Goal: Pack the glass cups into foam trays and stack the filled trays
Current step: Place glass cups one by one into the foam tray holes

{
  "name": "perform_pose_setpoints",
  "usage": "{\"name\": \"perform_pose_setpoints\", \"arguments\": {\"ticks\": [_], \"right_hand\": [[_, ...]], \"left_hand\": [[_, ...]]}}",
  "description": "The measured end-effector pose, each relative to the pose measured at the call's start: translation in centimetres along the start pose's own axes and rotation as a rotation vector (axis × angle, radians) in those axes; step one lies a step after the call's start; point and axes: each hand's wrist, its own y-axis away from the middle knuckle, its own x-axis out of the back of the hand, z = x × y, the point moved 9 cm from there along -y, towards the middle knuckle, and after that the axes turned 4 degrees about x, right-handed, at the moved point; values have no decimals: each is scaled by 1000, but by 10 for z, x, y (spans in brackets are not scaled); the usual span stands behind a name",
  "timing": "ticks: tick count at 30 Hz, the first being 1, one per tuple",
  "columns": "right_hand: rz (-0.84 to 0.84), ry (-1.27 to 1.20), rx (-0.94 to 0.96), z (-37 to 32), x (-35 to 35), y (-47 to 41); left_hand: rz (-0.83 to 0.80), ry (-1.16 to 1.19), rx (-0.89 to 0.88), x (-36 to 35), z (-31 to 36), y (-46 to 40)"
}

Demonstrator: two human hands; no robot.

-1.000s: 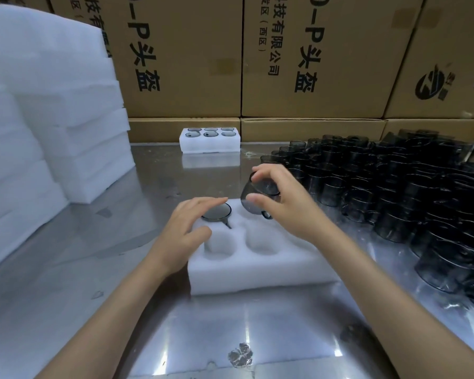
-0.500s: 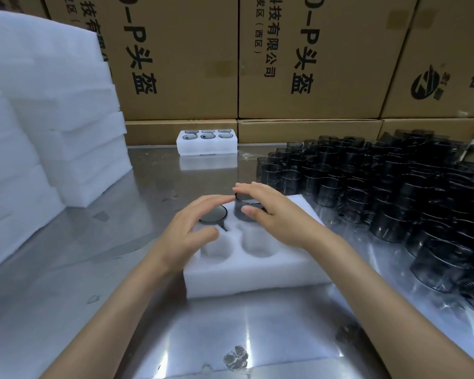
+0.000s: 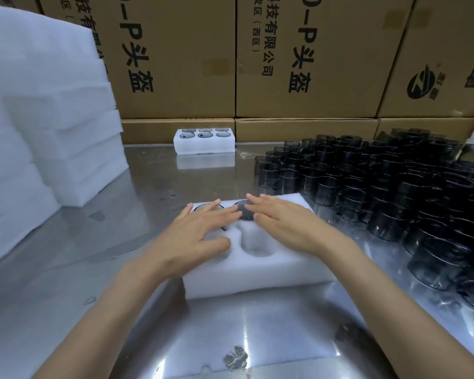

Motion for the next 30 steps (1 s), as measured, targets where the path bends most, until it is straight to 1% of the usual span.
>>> {"name": "perform_pose_setpoints", "arguments": {"ticks": [3, 5, 6, 7, 9, 10, 11, 12, 13, 15, 16, 18, 22, 24, 26, 28, 30], "right_hand": [[19, -50, -17, 0, 3, 1], [109, -135, -43, 2, 11, 2], [211, -171, -63, 5, 21, 4], [353, -169, -92, 11, 36, 8], [664, -62, -198, 29, 68, 27], [778, -5, -272, 42, 81, 39], [835, 34, -359, 58, 88, 49], [828, 56, -461, 75, 89, 56], [765, 68, -572, 92, 85, 61], [576, 78, -752, 118, 67, 63], [503, 80, -796, 124, 58, 63], [448, 89, -813, 128, 47, 60], [500, 131, -833, 131, 49, 62], [491, 129, -848, 133, 50, 64], [516, 116, -815, 128, 54, 63], [655, 80, -690, 112, 68, 61], [848, 6, -461, 86, 86, 60]], "left_hand": [[36, 29, 12, 2, -2, -1], [82, 116, 10, 3, -1, 1], [108, 161, -4, 5, 1, 2], [139, 205, -25, 8, 2, 3], [197, 262, -37, 14, -1, 6], [215, 260, -21, 16, -5, 6], [225, 242, 5, 16, -10, 6], [229, 219, 30, 16, -14, 5], [235, 208, 50, 16, -17, 5], [261, 222, 74, 18, -21, 4], [279, 226, 85, 20, -22, 5], [304, 214, 103, 23, -23, 6], [316, 227, 120, 28, -25, 9], [334, 210, 131, 32, -26, 11], [355, 188, 142, 38, -28, 13], [373, 163, 155, 42, -30, 15], [382, 140, 168, 44, -32, 15]]}}
